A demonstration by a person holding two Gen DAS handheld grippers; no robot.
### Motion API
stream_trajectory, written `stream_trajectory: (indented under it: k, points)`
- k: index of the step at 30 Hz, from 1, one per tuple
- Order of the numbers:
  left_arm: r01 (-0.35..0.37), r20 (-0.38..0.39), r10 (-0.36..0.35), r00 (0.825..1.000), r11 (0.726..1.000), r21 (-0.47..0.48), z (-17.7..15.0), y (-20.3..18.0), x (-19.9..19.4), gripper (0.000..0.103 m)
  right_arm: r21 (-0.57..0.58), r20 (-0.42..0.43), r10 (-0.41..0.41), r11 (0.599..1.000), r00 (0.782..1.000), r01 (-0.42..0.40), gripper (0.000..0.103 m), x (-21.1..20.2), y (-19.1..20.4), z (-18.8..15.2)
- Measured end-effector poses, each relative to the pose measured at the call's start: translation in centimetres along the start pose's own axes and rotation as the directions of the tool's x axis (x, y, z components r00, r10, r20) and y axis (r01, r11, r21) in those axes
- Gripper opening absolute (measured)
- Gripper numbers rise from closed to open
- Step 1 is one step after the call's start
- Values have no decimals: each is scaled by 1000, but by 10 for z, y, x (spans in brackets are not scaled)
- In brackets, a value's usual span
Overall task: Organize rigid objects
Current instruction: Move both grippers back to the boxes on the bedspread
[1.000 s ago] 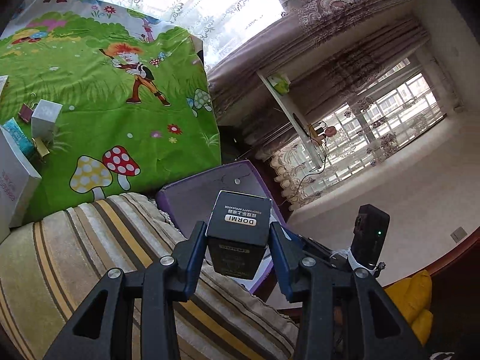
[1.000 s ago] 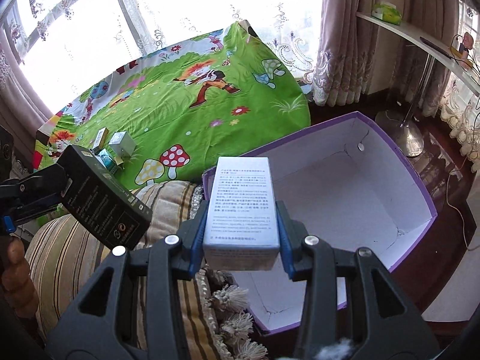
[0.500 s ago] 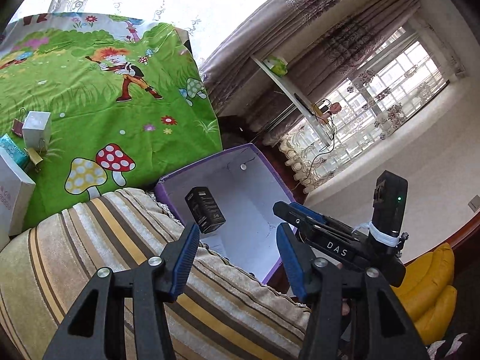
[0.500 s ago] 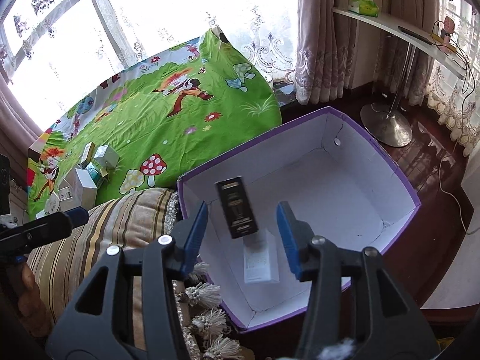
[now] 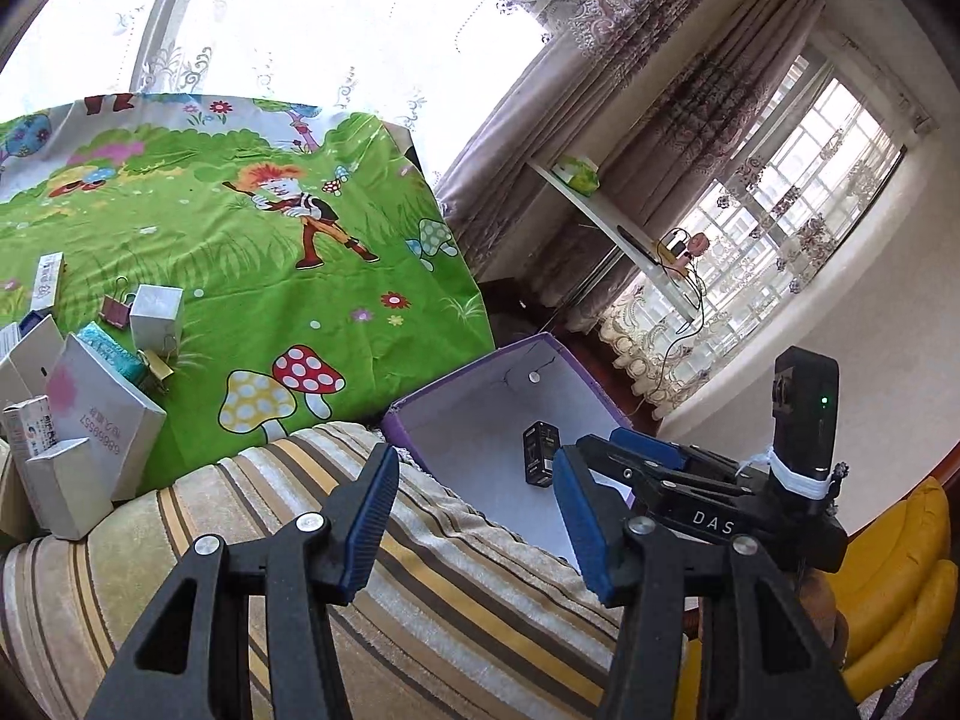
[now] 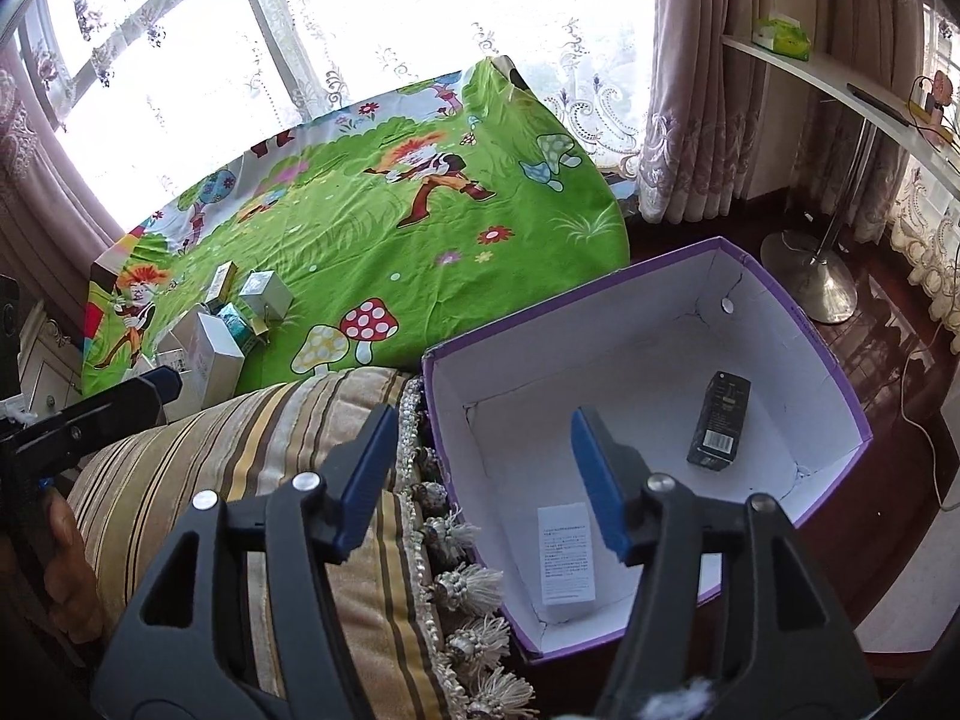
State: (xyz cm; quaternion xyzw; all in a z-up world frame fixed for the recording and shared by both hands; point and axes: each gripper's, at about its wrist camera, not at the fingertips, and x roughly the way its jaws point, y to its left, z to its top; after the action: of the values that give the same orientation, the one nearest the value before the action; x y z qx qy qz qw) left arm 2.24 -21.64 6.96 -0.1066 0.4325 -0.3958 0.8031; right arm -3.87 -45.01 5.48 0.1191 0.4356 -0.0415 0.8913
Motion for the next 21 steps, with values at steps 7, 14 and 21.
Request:
stream_trajectory:
  k: [7, 14, 21]
  points:
    - [-45, 51, 48, 998, 997, -59, -3, 32, -30, 55, -43, -22, 25, 999, 999, -25, 66, 5, 20, 2]
    - [-99, 99, 114, 989, 984, -147, -16, 74, -72, 55, -92, -45, 42, 995, 998, -46, 67, 10, 43, 4]
    - [-195, 141, 226, 964, 959, -204, -39, 113, -122, 55, -138, -74, 64, 988, 995, -73, 69, 19, 68, 5]
